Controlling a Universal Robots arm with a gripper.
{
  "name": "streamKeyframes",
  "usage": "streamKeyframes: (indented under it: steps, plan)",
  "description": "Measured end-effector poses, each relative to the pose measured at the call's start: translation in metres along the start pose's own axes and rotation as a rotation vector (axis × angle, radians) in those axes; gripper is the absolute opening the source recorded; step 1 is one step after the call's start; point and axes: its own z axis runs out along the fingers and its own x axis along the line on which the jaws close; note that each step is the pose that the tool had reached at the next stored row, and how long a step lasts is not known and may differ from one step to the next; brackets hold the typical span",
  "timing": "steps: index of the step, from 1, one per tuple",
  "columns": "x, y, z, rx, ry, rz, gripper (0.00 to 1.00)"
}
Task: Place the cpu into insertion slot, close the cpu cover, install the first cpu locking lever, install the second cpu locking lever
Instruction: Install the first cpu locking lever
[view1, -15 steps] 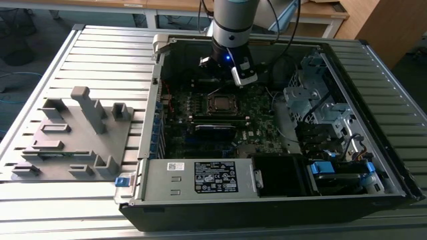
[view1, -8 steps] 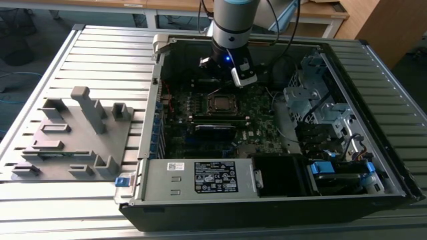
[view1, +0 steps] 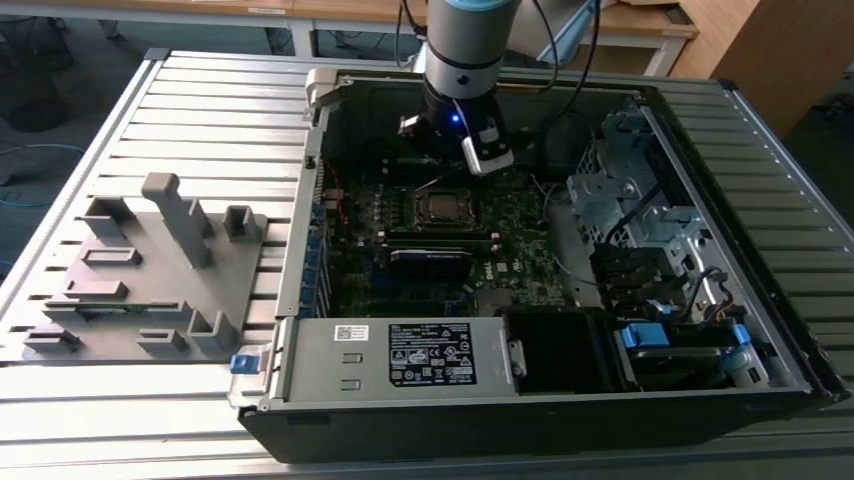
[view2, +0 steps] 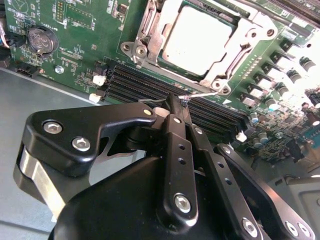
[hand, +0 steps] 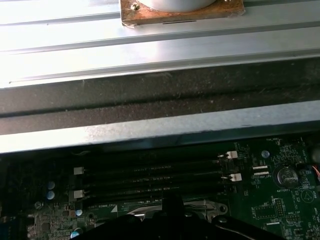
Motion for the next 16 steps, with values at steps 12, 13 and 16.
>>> streamKeyframes:
  steps: [12,13,16]
  plan:
    - [0.0,-0.0006,0.0022,-0.0013,-0.0008,0.0,0.1]
    - [0.0,-0.0006,0.0023,-0.0012,-0.0008,0.0,0.1]
    - [0.0,-0.0008,0.0033,-0.0015,-0.0009,0.0,0.1]
